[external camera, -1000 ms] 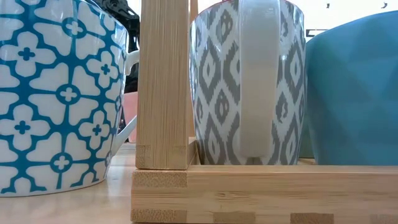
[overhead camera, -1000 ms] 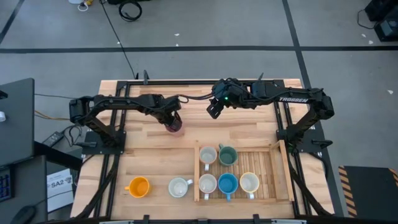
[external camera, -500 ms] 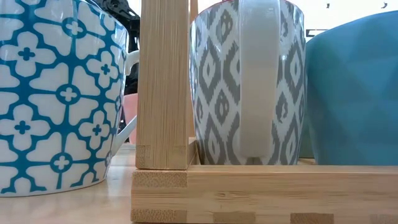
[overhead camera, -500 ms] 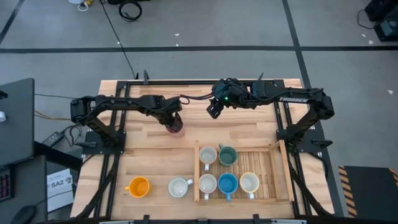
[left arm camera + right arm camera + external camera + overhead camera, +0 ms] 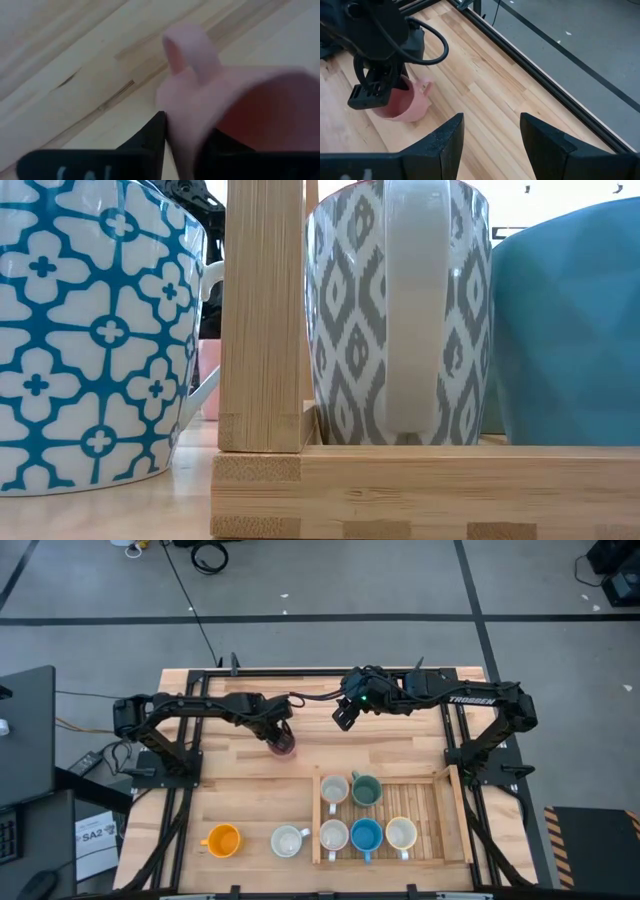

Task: Place coffee mugs
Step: Put the pink mug on the shelf

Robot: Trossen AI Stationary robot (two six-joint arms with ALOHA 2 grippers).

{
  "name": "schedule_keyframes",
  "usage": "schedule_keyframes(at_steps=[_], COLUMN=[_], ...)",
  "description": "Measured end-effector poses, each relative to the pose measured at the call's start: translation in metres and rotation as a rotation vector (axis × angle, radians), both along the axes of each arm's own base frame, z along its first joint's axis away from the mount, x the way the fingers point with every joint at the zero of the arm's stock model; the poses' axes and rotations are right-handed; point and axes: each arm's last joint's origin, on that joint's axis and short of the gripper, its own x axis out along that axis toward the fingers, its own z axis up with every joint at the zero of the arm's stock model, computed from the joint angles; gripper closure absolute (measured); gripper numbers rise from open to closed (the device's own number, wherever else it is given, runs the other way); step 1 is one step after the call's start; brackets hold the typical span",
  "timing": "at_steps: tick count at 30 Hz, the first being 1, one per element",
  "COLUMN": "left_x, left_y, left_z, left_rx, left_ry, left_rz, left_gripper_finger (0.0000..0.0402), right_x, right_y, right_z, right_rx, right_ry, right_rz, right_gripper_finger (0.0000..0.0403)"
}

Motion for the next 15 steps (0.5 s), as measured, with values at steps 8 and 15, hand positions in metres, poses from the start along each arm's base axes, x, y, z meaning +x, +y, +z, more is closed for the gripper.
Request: schedule_keyframes(at_steps=[8, 15], left_x=[0.0, -0.0001], left_y=[-0.0001, 0.0005], left_z=[0.0003, 0.0039], left_rx=[-0.001, 0.007], left_ry=[-0.003, -0.027], left_rz=[-0.001, 0.001], left_gripper_finger=[0.0284, 0.0269], right_x=[0.0, 0.0016], right_y=[0.0, -0.0001], right_z=[0.0, 0.0015], right_rx=[0.0, -0.002], right_ry=[0.0, -0.023], right_rz=[0.0, 0.0], right_gripper_finger=[0.0203, 0.0203])
